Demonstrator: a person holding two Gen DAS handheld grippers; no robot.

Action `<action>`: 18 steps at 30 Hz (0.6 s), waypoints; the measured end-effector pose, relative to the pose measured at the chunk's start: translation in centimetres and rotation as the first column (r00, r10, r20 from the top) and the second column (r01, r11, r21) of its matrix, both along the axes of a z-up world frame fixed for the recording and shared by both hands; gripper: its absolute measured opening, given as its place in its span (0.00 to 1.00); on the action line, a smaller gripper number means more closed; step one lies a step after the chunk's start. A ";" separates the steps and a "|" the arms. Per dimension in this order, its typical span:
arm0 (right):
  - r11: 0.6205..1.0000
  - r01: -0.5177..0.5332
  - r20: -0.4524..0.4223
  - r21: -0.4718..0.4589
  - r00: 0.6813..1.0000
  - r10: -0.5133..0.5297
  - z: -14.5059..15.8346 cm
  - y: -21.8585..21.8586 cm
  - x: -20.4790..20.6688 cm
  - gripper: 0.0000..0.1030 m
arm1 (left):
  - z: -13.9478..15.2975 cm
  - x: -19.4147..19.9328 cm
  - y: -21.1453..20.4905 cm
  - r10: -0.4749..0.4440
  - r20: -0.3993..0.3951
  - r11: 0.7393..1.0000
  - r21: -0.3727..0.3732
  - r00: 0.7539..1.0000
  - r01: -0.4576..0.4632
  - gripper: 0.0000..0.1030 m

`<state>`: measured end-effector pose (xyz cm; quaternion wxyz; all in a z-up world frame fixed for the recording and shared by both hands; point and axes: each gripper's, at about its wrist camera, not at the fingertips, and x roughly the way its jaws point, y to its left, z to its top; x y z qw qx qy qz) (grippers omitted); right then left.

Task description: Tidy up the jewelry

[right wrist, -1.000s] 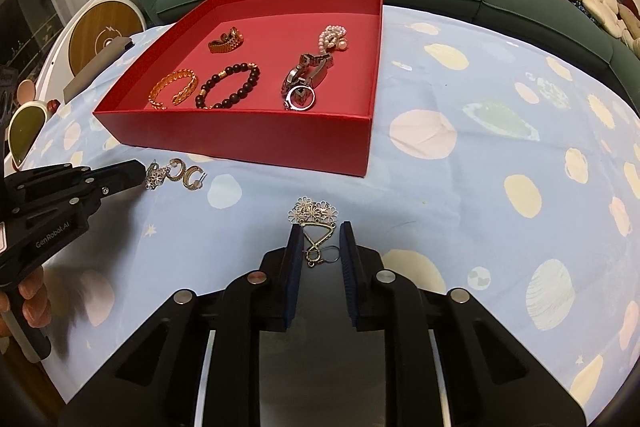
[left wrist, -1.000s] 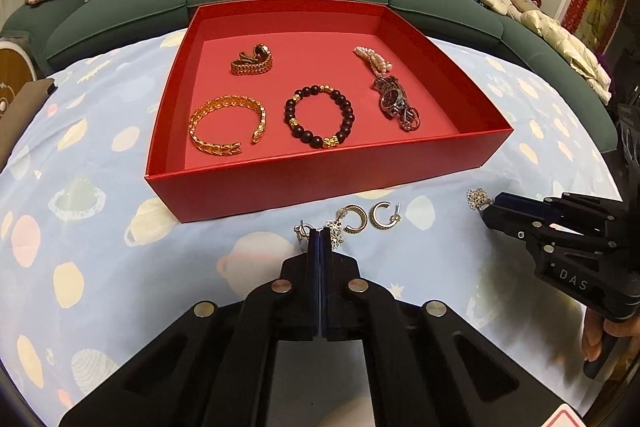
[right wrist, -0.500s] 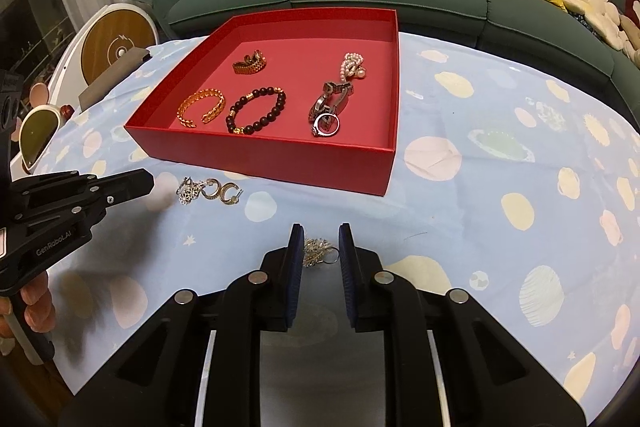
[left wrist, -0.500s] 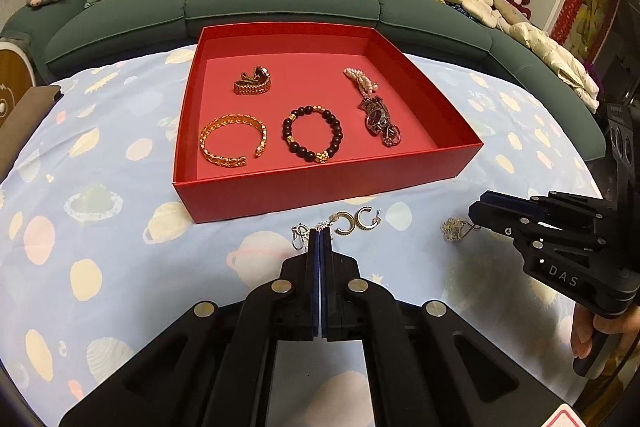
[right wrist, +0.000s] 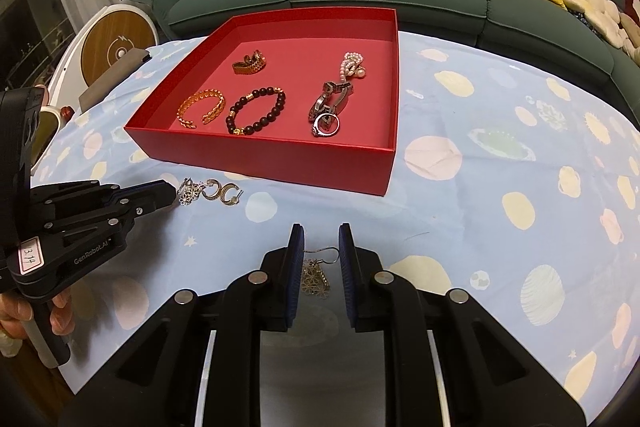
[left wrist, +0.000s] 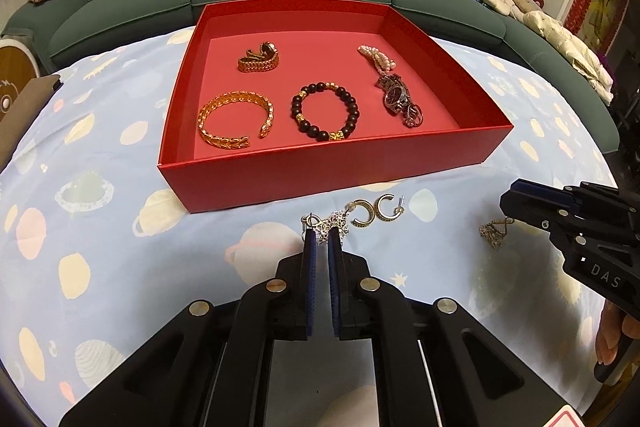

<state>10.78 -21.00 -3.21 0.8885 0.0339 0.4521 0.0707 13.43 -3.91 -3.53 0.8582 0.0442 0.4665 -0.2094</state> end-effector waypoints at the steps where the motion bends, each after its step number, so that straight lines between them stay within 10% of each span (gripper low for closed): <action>1: 1.000 0.001 -0.001 -0.001 1.000 -0.001 0.0 -0.1 0.0 0.17 | 0.0 0.0 -0.1 0.005 0.003 1.000 0.007 1.000 -0.005 0.15; 3: 1.000 0.004 -0.003 0.001 1.000 -0.004 -0.1 -0.2 0.0 0.17 | 0.0 -0.1 -0.2 0.015 0.016 1.000 0.018 1.000 -0.015 0.28; 18: 1.000 0.016 -0.036 -0.001 0.999 -0.016 -1.0 -1.2 -0.5 0.05 | -0.9 0.1 -0.7 0.005 0.008 0.999 0.054 1.000 -0.006 0.28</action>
